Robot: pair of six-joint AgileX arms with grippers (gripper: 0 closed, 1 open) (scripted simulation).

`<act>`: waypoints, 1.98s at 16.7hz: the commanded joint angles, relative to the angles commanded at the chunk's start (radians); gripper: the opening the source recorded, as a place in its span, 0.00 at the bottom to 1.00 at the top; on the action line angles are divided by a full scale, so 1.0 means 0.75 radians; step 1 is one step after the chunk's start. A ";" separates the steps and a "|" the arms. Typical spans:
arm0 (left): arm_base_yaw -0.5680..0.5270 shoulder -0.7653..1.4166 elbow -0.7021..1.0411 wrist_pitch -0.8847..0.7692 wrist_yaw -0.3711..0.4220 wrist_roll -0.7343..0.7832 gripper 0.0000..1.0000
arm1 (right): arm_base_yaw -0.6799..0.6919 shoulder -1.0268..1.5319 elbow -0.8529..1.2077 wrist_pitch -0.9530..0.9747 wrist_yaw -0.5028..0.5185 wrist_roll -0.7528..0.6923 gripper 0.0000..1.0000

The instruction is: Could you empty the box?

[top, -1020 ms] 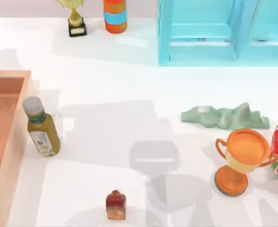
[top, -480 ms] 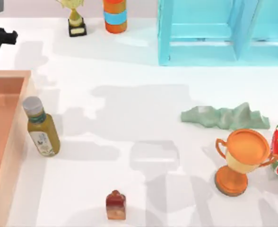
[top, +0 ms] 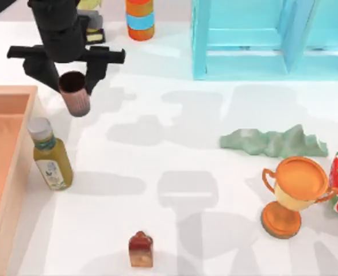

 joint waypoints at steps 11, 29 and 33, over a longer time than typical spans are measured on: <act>-0.038 0.050 -0.065 0.048 0.024 -0.131 0.00 | 0.000 0.000 0.000 0.000 0.000 0.000 1.00; -0.041 0.063 -0.231 0.226 0.025 -0.133 0.68 | 0.000 0.000 0.000 0.000 0.000 0.000 1.00; -0.041 0.063 -0.231 0.226 0.025 -0.133 0.98 | 0.000 0.000 0.000 0.000 0.000 0.000 1.00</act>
